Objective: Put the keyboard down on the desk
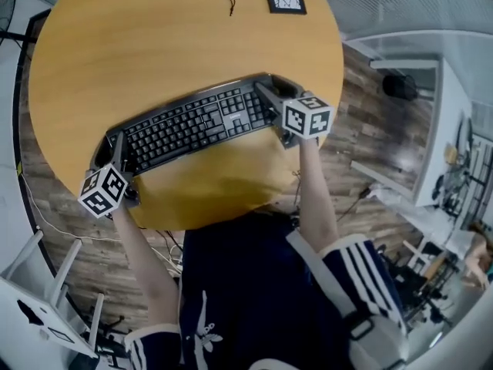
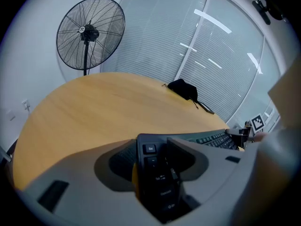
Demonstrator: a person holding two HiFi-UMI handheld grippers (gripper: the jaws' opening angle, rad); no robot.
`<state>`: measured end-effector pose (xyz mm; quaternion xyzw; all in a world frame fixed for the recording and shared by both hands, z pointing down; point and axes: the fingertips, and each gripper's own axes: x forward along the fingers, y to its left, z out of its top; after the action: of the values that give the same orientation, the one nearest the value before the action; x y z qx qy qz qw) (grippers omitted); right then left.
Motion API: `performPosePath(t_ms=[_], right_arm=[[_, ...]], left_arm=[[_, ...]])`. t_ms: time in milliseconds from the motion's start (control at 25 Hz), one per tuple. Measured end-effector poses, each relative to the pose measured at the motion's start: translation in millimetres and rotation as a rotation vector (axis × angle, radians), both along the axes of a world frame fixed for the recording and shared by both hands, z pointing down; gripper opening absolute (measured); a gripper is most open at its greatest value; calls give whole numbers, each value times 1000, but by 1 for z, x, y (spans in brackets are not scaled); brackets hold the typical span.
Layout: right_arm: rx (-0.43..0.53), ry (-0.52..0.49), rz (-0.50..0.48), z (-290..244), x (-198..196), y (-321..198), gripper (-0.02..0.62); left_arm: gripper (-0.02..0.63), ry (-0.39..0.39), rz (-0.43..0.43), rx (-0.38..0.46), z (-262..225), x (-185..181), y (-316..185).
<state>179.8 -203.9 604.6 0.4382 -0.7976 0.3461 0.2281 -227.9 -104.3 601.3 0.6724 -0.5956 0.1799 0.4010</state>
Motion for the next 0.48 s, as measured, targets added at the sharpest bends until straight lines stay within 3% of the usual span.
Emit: performPosePath(t_ms=[280,400,480], right_arm=[[29,58,15,-4,1,-2,184],[101,121,17,-14,1,-3,183],[153,91,42,-29,0,-5,183]], left_arm=[[202,-17,-8,26,-1,0,-3],[202,-78,9,40,-4,-1,-3],[201,-139,40,50,-9,-1,-3]])
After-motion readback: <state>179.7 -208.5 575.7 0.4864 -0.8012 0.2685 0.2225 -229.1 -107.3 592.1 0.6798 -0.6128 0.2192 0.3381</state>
